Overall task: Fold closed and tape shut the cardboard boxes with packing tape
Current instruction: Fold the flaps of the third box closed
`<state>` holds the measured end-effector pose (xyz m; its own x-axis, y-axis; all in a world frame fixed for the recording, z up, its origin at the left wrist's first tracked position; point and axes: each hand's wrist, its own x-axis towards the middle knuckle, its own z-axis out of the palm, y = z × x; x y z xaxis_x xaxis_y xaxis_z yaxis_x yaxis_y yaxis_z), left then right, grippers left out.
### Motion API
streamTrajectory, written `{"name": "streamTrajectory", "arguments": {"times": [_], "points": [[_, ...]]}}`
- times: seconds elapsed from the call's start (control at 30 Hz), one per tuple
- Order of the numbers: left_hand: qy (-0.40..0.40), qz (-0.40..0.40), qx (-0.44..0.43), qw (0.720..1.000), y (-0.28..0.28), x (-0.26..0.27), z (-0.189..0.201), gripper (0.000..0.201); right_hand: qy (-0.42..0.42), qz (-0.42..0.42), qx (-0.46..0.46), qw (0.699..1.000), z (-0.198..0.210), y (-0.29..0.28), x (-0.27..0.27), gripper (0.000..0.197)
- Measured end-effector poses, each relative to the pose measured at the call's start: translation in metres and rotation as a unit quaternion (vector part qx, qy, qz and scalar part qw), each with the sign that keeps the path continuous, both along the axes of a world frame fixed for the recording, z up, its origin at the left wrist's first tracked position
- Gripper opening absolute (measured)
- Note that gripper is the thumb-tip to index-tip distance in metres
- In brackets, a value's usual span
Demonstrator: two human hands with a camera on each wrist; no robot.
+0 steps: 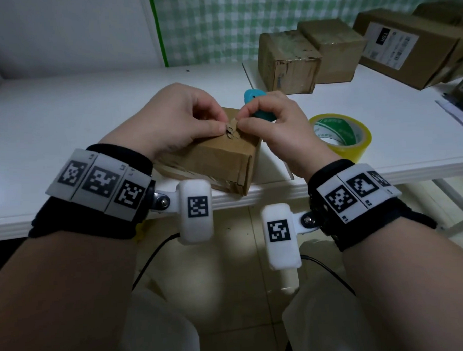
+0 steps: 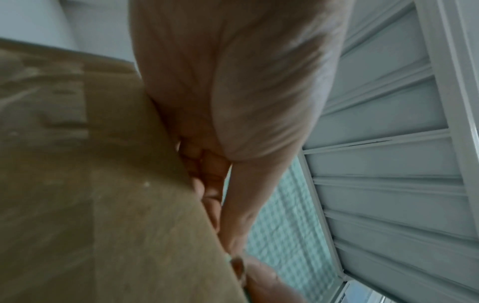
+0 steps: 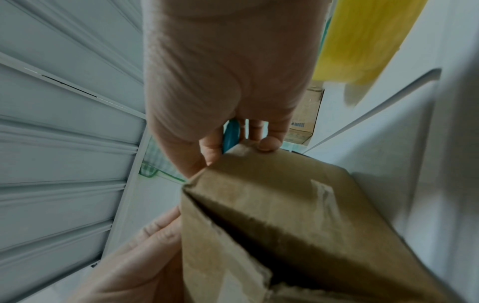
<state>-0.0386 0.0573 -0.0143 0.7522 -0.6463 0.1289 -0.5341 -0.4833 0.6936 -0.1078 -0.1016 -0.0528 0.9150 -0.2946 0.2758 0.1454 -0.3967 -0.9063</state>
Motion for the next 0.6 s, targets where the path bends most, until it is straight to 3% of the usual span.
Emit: {"name": "streamTrajectory", "arguments": {"times": [0.27, 0.6], "points": [[-0.005, -0.017, 0.037, 0.999, 0.0035, 0.0008, 0.0007, 0.005, 0.009, 0.003, -0.011, 1.000, 0.0009, 0.0017, 0.0001, 0.015], [0.028, -0.024, 0.009, 0.999, 0.0088, 0.0025, -0.0014, 0.008, 0.016, -0.015, -0.028, 0.999, 0.0013, 0.0030, 0.0039, 0.014]]}}
